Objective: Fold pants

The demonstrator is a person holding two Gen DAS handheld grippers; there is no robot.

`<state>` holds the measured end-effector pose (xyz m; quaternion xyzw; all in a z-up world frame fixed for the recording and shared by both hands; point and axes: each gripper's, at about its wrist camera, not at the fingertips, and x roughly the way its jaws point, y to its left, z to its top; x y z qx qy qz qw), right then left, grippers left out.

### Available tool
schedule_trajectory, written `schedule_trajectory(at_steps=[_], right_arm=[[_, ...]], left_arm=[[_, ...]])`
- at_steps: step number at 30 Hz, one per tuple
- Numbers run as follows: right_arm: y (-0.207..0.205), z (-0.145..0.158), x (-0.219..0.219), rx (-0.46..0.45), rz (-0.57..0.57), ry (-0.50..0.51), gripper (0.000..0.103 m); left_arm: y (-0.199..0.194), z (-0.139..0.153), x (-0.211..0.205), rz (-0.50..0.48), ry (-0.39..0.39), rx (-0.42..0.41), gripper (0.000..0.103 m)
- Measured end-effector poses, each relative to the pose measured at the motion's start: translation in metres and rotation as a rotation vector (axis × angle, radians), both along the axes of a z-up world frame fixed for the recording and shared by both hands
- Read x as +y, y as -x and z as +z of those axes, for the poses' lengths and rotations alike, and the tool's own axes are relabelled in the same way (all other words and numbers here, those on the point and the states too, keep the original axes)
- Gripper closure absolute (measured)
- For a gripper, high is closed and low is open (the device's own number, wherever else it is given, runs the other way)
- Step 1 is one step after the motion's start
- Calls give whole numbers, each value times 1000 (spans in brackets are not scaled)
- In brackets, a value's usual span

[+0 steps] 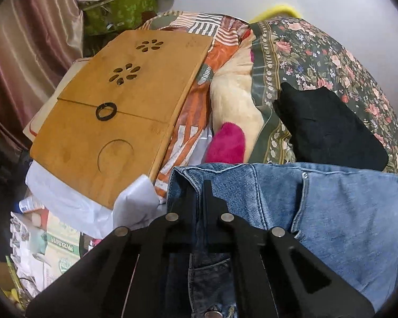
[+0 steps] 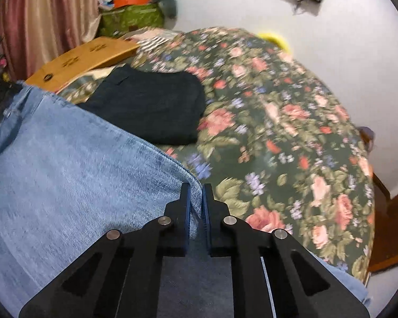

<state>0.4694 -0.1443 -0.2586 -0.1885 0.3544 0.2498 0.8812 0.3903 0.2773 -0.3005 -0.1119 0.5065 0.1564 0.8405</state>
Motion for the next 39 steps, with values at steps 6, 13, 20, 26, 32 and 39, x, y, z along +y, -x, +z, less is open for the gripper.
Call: schedule_trajectory(at_steps=[6,13,20,26,32,39], right_arm=[[24,30,-9,-33,-12,-66,96],[83,62,-26,-70,-22,-125,96],[147,73,-42,-55,-30,-175,96],[196,66,-53,-32,-40,-204,96],[240,46,-57,6,-38,-215,96],[272,9,-58,68,-53,-205,96]], left_arm=[[12,23,-8,-33,35,-59,100],[55,73,-24,-86,45,-149,100],[108,102,-38,-144,48,-210,100],[157,105,-45,-159,45,-229,100],[209,88,-52,-163,14,-222,100],[255,49,-57,-144,30,-142,100]])
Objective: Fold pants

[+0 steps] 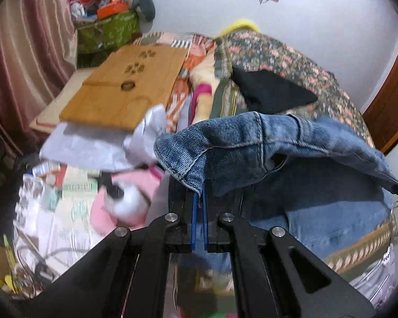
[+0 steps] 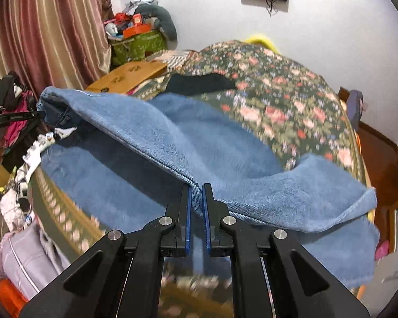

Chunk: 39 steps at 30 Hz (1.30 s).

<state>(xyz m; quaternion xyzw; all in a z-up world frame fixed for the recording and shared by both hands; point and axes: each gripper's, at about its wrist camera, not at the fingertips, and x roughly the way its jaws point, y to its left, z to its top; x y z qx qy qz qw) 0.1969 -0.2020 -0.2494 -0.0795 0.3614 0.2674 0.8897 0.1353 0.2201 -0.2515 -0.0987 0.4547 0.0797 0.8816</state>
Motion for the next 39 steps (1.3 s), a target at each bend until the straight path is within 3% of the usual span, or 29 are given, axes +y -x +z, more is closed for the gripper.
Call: schedule_trajectory(at_steps=[6,11,16,19,22,24,27,32,35,39], right_arm=[[15,-24,-7,61,-28,-35,96],[21,-23,-4,73,-29,-30,92],[24,-19,-19,119,-50,-35,91],[23,-12,-40,128,-101,-65,89],[18,-2,-66,104,-175,-93,79],[15,4,-81,74,-227,-99,67],[4,8,-112,41,-333,-109,62],[-27,3,-166,48,-504,-125,61],[-53,-10,-198,96,-593,-133,61],[-86,-32,-229,151,-684,-169,61]], left_arm=[[21,-39,-6,26,43,69,100],[28,-54,-10,54,55,106,95],[36,-33,-12,46,9,109,94],[39,-11,-11,43,-46,80,87],[36,14,-10,47,-85,34,78],[28,28,-14,54,-93,1,66],[9,43,-19,59,-68,-42,54],[-38,41,-40,40,-14,-33,49],[-66,25,-55,23,17,6,48],[-95,-4,-72,8,-5,85,48]])
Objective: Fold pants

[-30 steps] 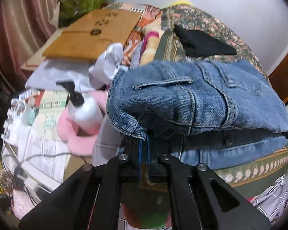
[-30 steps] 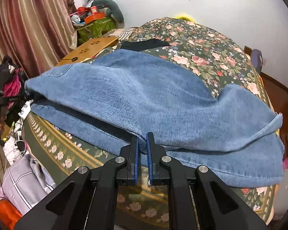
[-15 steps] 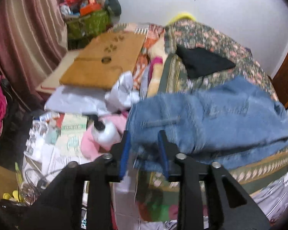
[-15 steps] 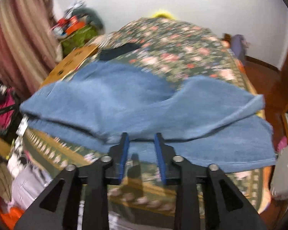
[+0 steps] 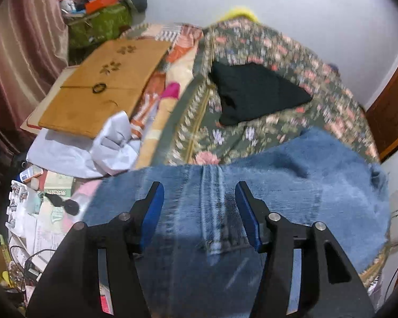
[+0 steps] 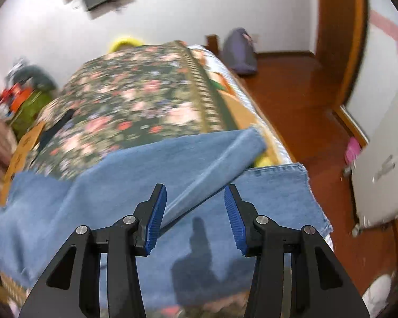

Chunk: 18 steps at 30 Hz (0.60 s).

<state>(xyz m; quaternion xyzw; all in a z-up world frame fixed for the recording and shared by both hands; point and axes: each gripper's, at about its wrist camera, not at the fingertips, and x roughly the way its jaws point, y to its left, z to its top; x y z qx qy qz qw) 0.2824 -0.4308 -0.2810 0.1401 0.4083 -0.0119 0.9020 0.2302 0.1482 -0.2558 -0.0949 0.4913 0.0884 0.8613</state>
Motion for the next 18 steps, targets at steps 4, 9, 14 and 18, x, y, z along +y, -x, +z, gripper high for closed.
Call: schedule_trajectory(at_steps=[4,9,14,18], right_arm=[[-30,-19,-19,36,-69,-43,61],[-62,-41,-33,83,-123,-93,61],[-69,-55,-31,74,-120,-108,61],[-65,-55,-37,59,-117,-114,90]], left_arm=[[-10,-33,-10,-2,-10,84,47],[-8,-51,-14,17,-28,111,41],[-7,-54,-21,24,-79,112,37],[-9,-54,-23,35,-99,126,37]])
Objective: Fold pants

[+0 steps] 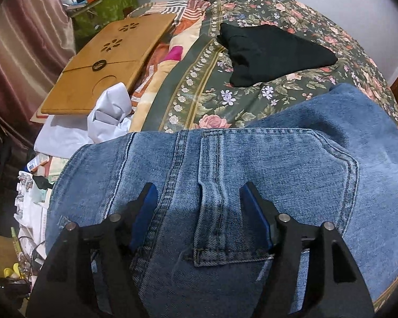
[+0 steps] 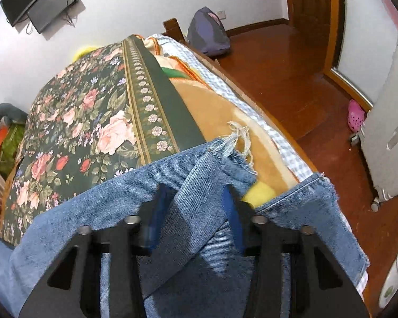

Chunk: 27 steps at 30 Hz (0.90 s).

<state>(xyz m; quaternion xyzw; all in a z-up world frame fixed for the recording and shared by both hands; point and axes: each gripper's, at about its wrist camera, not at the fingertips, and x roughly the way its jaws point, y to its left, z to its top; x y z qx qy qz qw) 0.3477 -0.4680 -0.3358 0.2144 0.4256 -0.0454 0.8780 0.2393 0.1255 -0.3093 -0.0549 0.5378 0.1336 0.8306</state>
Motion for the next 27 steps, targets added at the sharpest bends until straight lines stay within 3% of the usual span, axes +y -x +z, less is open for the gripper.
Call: schedule_trajectory(at_steps=[8,14,17,24,25,27], right_arm=[[38,36,-32,-115,-24,6,96],[86,66,-71,-191,-60,9,97],[102,53,-71,-163,-55,39,97],[108,-17,-70,-7,-86,7,95],[109,-24,-70,16,-94,18,92],[110,-23,-70,29,-127,67,71]], left_arm=[[-1,10,-6,13,-17,30,37],[6,32,-15,2,16,-6,37],[11,39,-19,-2,20,-26,37],[23,39,-21,-14,14,-14,37],[24,40,-20,-13,14,-14,37],[28,41,-17,-11,14,-20,37]])
